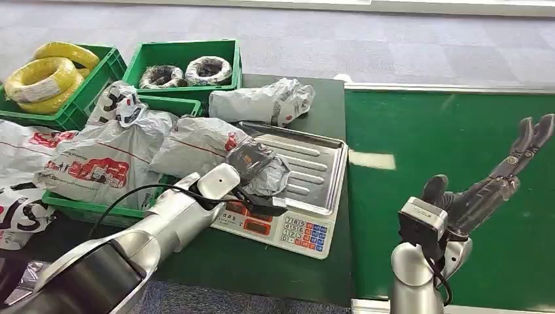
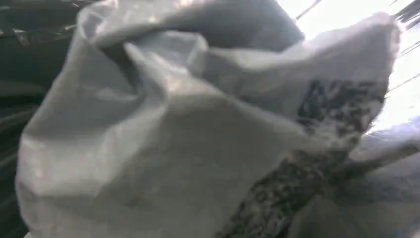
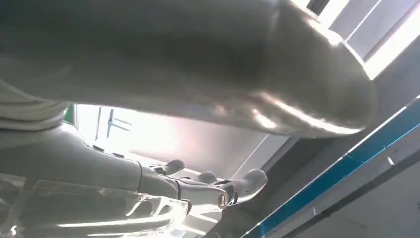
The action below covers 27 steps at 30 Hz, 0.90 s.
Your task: Moved the parcel from conveyor to table for the left to box.
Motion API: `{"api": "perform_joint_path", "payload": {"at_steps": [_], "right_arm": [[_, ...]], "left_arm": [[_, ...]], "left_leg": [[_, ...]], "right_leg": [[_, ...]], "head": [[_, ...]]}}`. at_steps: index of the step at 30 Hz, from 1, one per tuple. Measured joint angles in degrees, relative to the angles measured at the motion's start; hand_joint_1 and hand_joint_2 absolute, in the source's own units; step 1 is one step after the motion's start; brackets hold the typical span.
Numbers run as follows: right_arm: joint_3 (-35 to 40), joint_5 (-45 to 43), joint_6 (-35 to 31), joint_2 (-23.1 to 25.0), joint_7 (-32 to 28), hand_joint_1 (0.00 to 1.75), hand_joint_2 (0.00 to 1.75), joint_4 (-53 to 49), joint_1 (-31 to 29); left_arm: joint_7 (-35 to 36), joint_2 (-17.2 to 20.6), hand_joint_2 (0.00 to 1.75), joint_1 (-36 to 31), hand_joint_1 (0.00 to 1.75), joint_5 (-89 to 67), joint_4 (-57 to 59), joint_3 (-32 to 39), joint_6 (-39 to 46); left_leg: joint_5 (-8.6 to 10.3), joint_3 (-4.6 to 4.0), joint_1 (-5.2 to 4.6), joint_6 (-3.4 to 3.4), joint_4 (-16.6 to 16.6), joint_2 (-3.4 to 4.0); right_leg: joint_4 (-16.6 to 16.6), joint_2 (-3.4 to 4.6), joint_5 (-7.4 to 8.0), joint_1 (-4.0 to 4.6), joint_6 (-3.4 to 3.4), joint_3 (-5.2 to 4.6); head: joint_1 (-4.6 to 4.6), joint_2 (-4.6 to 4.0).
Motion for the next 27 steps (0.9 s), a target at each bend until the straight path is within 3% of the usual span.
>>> {"api": "perform_joint_path", "payload": {"at_steps": [20,25,26,27], "right_arm": [[0.2,0.3,0.0,-0.1,0.6,0.00,0.00,0.0,0.0],[0.3,0.2,0.0,-0.3,0.6,0.00,0.00,0.0,0.6],[0.3,0.3,0.0,-0.4,0.6,0.00,0.00,0.0,0.7],[0.3,1.6,0.0,-0.4,1.5,0.00,0.00,-0.1,1.2]], "left_arm": [[0.8,0.2,1.75,0.1,1.64,0.2,0.0,0.5,1.4],[2.9,0.5,1.75,0.1,1.61,-0.9,0.0,1.3,3.4],[3.7,0.7,1.75,0.1,1.68,-1.4,0.0,1.3,3.6],[7.3,2.2,1.75,-0.9,1.64,-2.0,-0.2,1.3,2.6]], "left_leg": [[0.00,-0.01,0.00,0.00,0.0,0.00],[0.00,-0.01,0.00,0.00,0.0,-0.04],[0.02,-0.02,0.00,0.00,0.0,-0.08],[0.08,-0.03,0.03,-0.04,0.0,-0.10]], "right_leg": [[0.0,0.00,0.00,0.00,0.00,-0.01],[0.0,-0.01,0.00,0.00,0.00,0.00],[0.0,-0.03,0.00,0.00,0.00,0.04],[0.0,-0.07,0.00,0.04,0.00,0.04]], "head": [[0.00,0.00],[-0.02,0.00],[0.00,0.00],[0.02,0.00]]}}
